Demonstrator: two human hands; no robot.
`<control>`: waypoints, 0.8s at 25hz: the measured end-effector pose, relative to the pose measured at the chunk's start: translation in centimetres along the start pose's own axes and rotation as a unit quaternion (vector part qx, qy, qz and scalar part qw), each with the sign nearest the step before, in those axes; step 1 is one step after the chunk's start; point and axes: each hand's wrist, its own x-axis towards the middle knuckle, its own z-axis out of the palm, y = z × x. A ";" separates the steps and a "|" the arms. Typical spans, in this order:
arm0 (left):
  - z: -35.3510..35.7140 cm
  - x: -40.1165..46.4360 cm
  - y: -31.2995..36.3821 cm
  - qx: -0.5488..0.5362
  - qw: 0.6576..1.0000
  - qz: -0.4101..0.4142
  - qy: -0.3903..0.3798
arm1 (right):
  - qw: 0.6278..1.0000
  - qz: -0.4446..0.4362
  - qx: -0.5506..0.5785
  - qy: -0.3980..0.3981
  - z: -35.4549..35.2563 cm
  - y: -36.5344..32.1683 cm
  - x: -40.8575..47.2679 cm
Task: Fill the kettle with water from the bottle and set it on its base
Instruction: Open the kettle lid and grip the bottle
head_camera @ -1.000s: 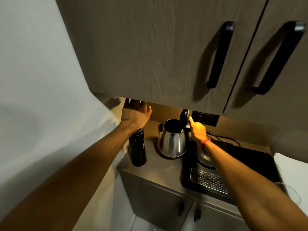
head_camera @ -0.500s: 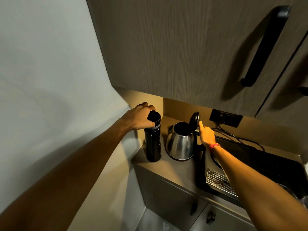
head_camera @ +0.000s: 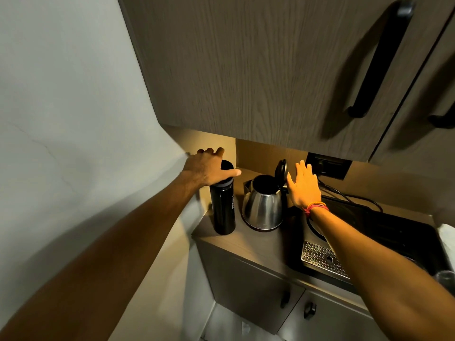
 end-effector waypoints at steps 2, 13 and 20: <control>0.2 0.4 0.2 -0.041 0.998 0.016 -0.047 | 1.000 0.000 -0.020 -0.008 0.0 0.2 0.2; 6.4 -1.7 7.2 -0.006 0.950 0.251 0.187 | 0.996 -0.022 -0.082 -0.026 0.7 0.5 0.3; 19.9 -5.4 11.7 -0.025 0.989 0.106 -0.100 | 0.990 -0.038 -0.127 -0.041 1.3 0.8 0.5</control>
